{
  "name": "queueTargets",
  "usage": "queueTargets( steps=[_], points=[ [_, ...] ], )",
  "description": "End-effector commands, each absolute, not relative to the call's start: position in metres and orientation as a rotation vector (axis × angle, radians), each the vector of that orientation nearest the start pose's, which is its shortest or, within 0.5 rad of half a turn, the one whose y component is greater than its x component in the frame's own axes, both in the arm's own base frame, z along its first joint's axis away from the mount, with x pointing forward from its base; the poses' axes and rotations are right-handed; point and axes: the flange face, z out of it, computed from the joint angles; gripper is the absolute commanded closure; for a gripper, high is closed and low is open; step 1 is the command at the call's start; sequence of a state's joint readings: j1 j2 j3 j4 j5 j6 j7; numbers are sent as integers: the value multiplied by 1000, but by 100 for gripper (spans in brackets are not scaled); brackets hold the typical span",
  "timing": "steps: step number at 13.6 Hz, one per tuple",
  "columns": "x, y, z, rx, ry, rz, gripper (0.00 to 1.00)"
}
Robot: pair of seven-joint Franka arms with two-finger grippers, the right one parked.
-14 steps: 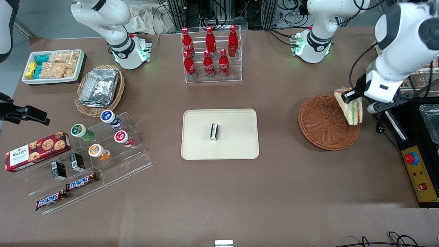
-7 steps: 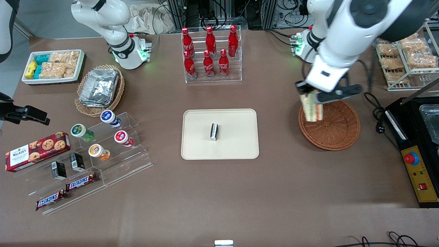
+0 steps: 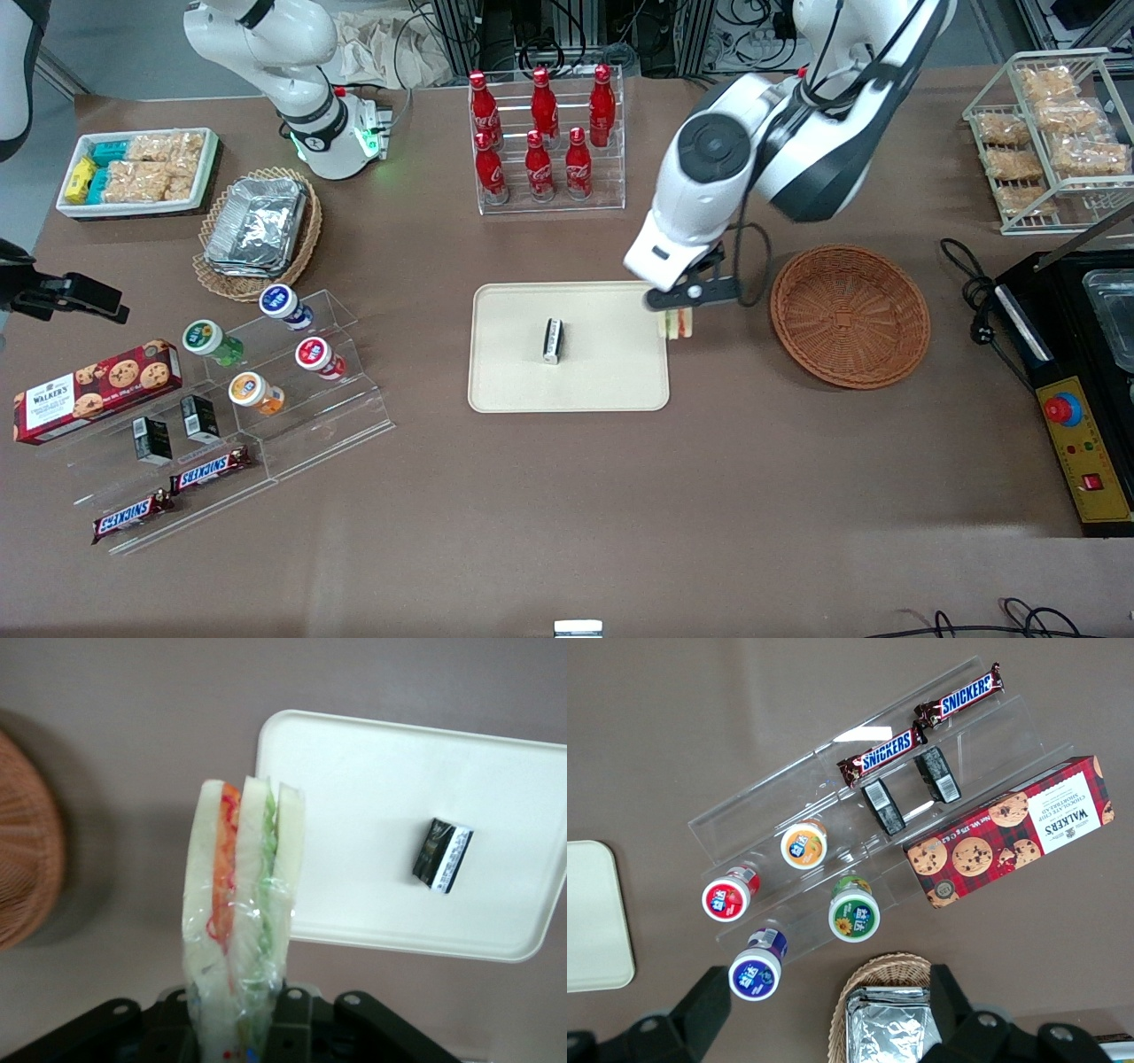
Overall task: Place sandwich from basket to tray
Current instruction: 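Carry the sandwich over the white tray beside the black box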
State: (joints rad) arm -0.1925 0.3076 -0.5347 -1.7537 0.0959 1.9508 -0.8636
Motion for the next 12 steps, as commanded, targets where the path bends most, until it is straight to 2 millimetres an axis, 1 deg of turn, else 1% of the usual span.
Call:
queueTargets(
  steps=[1, 2, 3, 4, 6, 9, 10, 11, 12],
  points=[
    [493, -418, 350, -3122, -203, 124, 100],
    [493, -425, 325, -3105, -213, 101, 100],
    [495, -428, 301, -3093, -215, 84, 100],
    [496, -430, 283, -3093, -206, 70, 100],
    [496, -431, 260, -3089, -187, 78, 100],
    [497, -431, 236, -3085, -149, 67, 100],
    [497, -431, 231, -3084, -142, 67, 89],
    [497, -430, 227, -3082, -137, 73, 39],
    [497, -430, 227, -3080, -138, 72, 1]
  ],
)
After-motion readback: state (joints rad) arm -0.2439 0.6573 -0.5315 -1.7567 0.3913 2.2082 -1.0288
